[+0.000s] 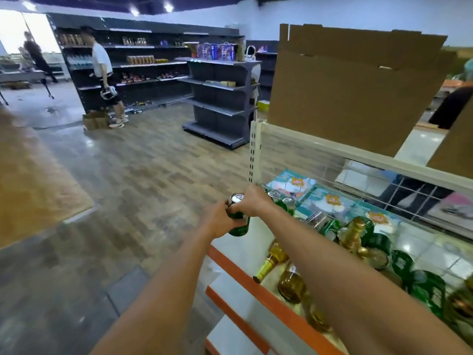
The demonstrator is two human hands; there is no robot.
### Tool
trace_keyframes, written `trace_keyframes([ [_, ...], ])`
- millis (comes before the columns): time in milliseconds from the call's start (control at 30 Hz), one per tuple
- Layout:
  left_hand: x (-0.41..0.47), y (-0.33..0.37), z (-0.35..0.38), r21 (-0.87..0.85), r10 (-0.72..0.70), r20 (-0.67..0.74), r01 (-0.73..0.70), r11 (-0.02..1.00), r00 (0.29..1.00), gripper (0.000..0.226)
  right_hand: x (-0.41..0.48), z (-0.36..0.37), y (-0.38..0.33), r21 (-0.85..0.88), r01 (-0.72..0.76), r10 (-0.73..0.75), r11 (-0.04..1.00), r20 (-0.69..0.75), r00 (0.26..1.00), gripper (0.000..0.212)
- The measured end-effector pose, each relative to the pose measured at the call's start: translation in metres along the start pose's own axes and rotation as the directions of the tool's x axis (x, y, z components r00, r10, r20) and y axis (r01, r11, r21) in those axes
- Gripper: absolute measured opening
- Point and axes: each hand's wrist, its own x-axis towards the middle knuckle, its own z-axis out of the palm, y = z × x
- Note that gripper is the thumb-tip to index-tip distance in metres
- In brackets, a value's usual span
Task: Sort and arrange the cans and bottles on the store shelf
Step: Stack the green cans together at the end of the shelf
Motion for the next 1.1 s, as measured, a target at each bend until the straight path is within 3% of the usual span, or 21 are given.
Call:
trace_keyframes([
  [100,0.035,0.008,0.009,-0.046,0.0,0.005,0.0,0.999,1.0,0.036,0.039,-0.014,0.014,-0.024,-0.014,0.016,1.0,0.045,0.999,0.043],
  [200,0.07,0.012,0.016,-0.052,0.003,0.032,-0.001,0.999,0.999,0.043,0.074,-0.034,0.028,0.02,-0.033,0.031,0.999,0.114,0.993,0.039],
  [300,0.101,0.006,0.026,-0.056,-0.032,0.08,0.037,0.998,0.996,0.045,0.101,-0.051,0.045,0.115,-0.034,0.03,0.993,0.032,0.999,0.028],
  [367,0.122,-0.004,0.039,-0.054,-0.054,0.094,0.059,0.997,0.994,0.055,0.113,-0.056,0.061,0.119,-0.066,0.07,0.991,-0.025,0.997,0.034],
  [433,0.137,-0.012,0.053,-0.032,-0.042,0.12,0.046,0.998,0.992,0.056,0.123,-0.055,0.078,0.095,-0.128,0.132,0.987,-0.028,0.991,0.035],
  [533,0.155,-0.02,0.068,-0.031,-0.044,0.163,0.05,0.998,0.986,0.036,0.139,-0.044,0.102,0.057,-0.237,0.239,0.97,-0.038,0.97,0.036],
  [667,0.183,-0.037,0.087,-0.013,-0.066,0.212,0.07,0.997,0.975,0.059,0.144,-0.035,0.118,0.076,-0.286,0.29,0.955,-0.059,0.955,0.028],
  [933,0.213,-0.044,0.1,-0.042,-0.035,0.231,0.046,0.998,0.972,0.046,0.145,-0.014,0.125,0.114,-0.388,0.396,0.915,-0.06,0.916,0.033],
  [1100,0.226,-0.051,0.111,-0.089,0.018,0.221,0.001,0.996,0.975,0.051,0.146,-0.005,0.121,0.168,-0.385,0.402,0.908,-0.078,0.912,0.028],
])
